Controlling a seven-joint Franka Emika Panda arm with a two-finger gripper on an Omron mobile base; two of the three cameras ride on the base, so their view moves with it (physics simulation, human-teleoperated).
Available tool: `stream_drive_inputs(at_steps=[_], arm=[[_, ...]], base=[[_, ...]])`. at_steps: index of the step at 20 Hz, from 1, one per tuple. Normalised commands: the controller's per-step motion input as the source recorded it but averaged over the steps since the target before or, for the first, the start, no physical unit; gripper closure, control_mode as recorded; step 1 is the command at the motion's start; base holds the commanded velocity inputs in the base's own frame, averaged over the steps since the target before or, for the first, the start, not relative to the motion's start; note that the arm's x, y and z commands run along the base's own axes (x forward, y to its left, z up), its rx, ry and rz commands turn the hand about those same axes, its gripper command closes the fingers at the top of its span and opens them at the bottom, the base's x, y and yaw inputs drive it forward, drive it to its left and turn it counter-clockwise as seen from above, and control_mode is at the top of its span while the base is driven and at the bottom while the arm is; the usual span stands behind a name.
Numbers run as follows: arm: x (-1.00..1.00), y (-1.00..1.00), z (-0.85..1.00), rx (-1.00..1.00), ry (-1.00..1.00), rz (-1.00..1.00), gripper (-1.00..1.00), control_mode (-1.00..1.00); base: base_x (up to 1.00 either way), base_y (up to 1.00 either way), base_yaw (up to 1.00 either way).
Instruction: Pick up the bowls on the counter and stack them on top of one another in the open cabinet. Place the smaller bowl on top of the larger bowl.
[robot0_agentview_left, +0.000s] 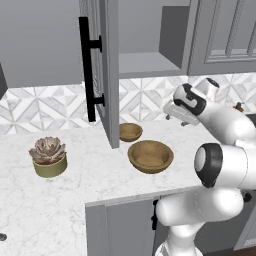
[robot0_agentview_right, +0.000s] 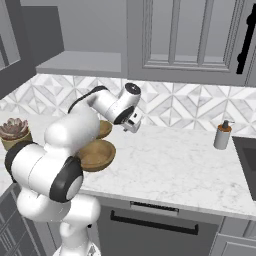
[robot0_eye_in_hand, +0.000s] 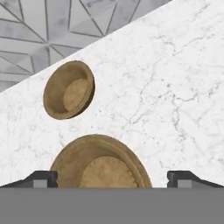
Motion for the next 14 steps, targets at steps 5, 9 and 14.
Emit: stream_drive_inputs(at_steps=[5, 9, 14], arm=[[0.16, 0.25, -0.22, 0.07, 0.01, 0.02, -1.0, -1.0], [0.08, 0.31, -0.1, 0.17, 0.01, 0.05, -1.0, -1.0], [0.23, 0.23, -0.08, 0.08, 0.01, 0.03, -1.0, -1.0]], base=[[0.0, 0.0, 0.0], [0.0, 0.0, 0.0], [0.0, 0.0, 0.0]])
